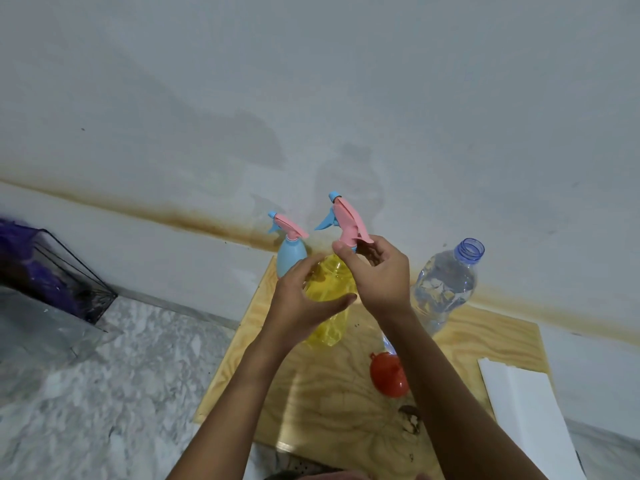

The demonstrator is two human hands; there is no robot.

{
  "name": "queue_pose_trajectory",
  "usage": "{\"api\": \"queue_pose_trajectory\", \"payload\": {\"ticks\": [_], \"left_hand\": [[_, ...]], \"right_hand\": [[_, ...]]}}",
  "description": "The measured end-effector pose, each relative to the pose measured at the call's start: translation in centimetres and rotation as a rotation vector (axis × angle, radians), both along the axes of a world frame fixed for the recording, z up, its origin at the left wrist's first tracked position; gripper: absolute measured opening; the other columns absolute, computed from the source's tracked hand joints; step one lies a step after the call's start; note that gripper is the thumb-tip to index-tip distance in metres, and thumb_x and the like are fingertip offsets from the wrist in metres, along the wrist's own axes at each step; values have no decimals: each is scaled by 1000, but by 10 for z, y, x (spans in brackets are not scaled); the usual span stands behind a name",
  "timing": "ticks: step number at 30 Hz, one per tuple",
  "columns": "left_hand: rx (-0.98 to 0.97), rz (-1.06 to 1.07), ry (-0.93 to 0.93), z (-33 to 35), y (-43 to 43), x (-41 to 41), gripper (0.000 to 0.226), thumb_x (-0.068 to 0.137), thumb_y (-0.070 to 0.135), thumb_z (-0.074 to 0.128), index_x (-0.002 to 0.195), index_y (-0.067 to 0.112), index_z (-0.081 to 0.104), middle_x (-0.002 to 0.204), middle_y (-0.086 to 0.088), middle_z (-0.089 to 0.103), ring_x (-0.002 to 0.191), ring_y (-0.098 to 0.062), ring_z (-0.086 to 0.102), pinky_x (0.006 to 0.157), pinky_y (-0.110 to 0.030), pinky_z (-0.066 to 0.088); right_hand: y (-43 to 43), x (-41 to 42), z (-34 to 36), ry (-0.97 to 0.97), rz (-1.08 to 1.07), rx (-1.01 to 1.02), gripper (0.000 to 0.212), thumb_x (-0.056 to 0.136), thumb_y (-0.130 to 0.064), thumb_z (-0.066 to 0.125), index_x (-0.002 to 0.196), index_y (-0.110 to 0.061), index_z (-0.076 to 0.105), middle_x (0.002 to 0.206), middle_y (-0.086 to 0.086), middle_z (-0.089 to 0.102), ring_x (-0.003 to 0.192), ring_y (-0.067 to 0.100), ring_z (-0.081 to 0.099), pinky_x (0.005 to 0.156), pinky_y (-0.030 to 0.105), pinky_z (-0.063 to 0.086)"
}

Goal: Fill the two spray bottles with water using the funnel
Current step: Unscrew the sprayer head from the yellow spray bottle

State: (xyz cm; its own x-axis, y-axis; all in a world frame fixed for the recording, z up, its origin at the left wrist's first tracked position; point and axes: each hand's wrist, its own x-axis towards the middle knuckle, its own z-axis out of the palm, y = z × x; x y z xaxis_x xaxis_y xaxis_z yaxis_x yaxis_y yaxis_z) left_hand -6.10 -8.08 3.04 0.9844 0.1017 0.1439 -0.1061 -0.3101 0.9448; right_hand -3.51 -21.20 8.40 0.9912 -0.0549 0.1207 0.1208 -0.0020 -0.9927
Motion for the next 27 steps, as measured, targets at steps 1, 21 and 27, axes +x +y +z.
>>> {"api": "queue_pose_trajectory", "payload": {"ticks": [1,21,27], "left_hand": [[-13,-5,15,2,0,-1,68,63,35,91,124,28,62,108,13,67,103,-1,61,79,-2,41],[-149,-80,45,19,5,-13,54,68,32,90,115,42,67,98,12,73,98,-10,68,86,-29,56],[-163,-78,20,25,-2,-13,58,71,22,88,118,45,62,105,18,72,103,-2,66,84,-18,53]], "right_hand": [[-1,0,1,3,11,3,12,82,-18,79,90,-19,71,79,-8,72,75,0,68,70,15,52],[-5,0,-2,95,220,71,27,100,-27,53,124,-15,57,116,3,71,115,20,65,104,47,48],[1,-3,-7,37,165,5,23,90,-25,70,111,-16,66,97,2,71,92,17,69,79,31,57]]}}
